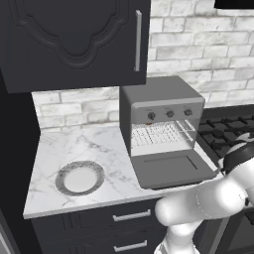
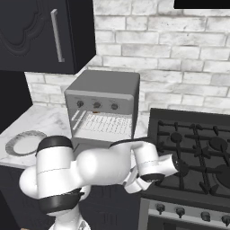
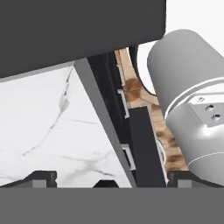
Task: Pull the toaster oven rack outwards. Pick up the baguette from the plate and place it on the toaster oven rack. Close the toaster oven door fully and set the temperature to the lowest setting.
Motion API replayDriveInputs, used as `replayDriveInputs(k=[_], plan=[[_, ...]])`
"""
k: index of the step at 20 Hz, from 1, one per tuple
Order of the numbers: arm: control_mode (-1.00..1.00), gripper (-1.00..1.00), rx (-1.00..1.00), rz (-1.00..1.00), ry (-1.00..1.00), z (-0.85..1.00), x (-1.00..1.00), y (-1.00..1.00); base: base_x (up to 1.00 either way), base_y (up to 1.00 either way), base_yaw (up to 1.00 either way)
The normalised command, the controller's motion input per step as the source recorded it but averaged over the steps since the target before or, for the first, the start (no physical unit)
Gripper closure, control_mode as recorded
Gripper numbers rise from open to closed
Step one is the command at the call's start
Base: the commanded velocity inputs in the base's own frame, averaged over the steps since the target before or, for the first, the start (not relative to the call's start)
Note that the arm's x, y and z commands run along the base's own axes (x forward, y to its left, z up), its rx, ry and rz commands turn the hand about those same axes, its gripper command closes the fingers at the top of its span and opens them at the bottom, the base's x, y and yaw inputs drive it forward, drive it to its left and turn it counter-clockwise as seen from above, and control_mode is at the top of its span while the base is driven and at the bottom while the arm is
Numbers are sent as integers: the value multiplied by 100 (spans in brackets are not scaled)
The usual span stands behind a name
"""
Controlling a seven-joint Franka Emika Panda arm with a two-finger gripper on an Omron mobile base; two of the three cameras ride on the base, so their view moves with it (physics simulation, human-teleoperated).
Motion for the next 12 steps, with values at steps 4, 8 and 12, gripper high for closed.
replayDriveInputs(k=[4,8,12], plan=[[-100,-100,0,0,0,-15,10,1,0,0,0],[-100,-100,0,0,0,-16,13,0,0,0,0],[-100,-100,1,0,0,-12,14,0,0,0,0]])
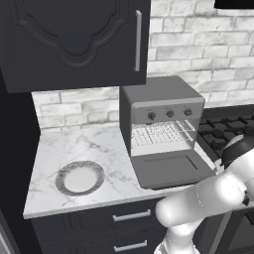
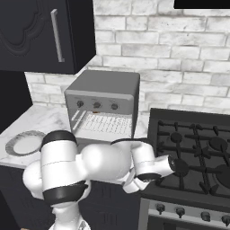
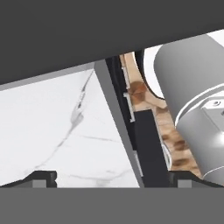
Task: Pull the toaster oven rack outwards. Pick up the baguette from the plate and place it on the toaster oven rack. Close the toaster oven door fully and set the temperature to the lowest setting.
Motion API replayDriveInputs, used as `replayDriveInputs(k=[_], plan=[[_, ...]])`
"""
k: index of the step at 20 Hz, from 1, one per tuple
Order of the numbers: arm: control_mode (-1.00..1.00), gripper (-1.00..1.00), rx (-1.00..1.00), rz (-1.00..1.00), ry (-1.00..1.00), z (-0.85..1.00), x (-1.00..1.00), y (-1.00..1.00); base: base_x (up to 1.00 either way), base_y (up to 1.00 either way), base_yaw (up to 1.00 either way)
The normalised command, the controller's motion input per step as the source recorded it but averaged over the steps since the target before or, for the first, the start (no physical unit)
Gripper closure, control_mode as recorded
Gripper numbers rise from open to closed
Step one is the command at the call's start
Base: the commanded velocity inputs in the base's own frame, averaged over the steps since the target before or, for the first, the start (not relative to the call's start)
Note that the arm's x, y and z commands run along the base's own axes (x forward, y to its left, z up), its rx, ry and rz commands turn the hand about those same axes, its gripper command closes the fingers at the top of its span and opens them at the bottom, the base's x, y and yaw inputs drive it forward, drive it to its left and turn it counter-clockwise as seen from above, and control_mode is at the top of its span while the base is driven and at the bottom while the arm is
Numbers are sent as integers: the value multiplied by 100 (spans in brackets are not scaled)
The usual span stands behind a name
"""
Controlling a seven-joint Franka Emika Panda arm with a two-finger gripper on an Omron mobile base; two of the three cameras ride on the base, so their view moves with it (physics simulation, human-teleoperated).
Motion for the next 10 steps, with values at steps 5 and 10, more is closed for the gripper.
replayDriveInputs(k=[5,10], plan=[[-100,-100,3,0,0,-12,13,0,0,0,0],[-100,-100,6,0,0,-9,10,0,0,0,0]])
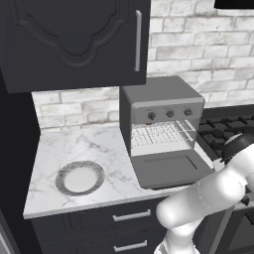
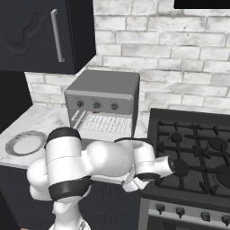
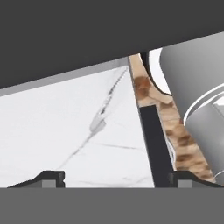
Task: Pull the toaster oven rack outwards. Pick up the baguette from the plate and place it on the toaster oven rack. Close the toaster oven door fully and set the temperature to the lowest setting.
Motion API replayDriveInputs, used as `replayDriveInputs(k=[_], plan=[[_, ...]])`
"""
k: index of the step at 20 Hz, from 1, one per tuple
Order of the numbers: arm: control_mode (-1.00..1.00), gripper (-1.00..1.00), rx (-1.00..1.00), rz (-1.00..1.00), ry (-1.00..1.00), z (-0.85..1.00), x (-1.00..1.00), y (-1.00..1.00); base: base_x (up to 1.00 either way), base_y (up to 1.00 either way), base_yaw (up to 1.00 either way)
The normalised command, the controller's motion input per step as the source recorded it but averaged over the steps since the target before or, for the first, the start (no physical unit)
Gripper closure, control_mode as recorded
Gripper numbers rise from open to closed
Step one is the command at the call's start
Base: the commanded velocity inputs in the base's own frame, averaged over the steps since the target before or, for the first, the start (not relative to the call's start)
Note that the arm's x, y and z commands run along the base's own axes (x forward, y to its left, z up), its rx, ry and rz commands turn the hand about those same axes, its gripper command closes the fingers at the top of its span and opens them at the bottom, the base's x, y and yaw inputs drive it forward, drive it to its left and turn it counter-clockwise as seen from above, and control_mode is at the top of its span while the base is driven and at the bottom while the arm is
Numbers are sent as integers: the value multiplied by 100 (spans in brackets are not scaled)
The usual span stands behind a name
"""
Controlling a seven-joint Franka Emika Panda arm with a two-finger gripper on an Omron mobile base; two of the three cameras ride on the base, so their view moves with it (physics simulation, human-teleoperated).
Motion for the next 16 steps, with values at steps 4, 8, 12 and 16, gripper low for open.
replayDriveInputs(k=[4,8,12,16], plan=[[-100,-100,6,0,0,-4,8,1,0,0,0],[-100,-100,2,0,8,-2,5,19,0,0,0],[-100,-100,0,0,22,-12,10,39,0,0,0],[-100,-100,0,0,11,-7,4,40,0,0,0]])
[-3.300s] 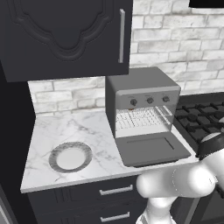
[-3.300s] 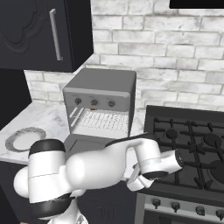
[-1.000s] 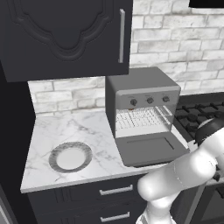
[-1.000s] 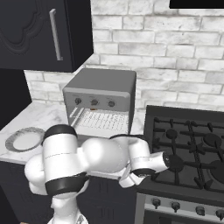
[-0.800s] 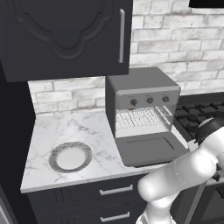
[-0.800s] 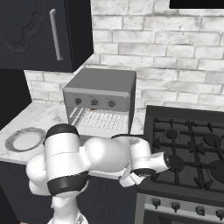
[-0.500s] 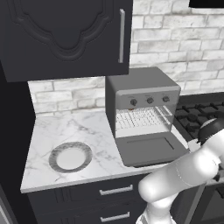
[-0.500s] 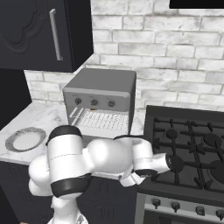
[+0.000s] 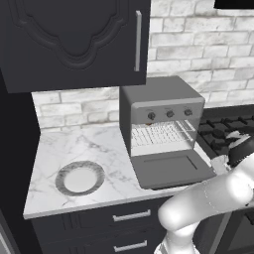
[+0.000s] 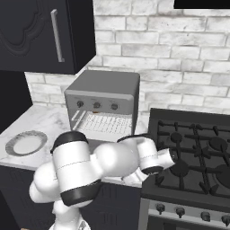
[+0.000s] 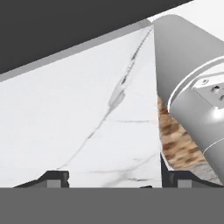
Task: Pull the toaster oven rack outwards. Pick up the baguette from the plate and place it on the toaster oven rack. Close the toaster oven door fully and set the temperature to the lowest setting.
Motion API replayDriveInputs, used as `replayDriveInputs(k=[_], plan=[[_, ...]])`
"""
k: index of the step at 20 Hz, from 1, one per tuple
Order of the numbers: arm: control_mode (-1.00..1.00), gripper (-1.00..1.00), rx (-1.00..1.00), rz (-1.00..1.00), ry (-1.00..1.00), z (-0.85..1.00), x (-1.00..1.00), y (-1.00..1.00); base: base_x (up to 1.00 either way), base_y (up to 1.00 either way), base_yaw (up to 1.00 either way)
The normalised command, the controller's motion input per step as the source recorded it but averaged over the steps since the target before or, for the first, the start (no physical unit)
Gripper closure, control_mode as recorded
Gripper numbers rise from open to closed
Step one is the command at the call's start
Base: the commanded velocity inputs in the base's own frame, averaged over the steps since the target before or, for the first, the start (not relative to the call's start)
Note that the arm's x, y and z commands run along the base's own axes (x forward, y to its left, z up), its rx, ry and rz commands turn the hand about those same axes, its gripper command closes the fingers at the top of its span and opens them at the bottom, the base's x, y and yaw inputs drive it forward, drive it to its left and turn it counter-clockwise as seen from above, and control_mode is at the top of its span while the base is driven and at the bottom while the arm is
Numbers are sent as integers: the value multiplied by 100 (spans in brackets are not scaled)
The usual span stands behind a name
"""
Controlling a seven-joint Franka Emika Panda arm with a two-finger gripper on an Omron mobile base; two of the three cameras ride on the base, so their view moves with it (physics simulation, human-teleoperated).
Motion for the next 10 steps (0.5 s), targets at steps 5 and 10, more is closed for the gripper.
replayDriveInputs(k=[5,10], plan=[[-100,-100,4,-1,-2,-10,0,40,0,0,0],[-100,-100,6,-5,-17,-1,-5,48,0,0,0]])
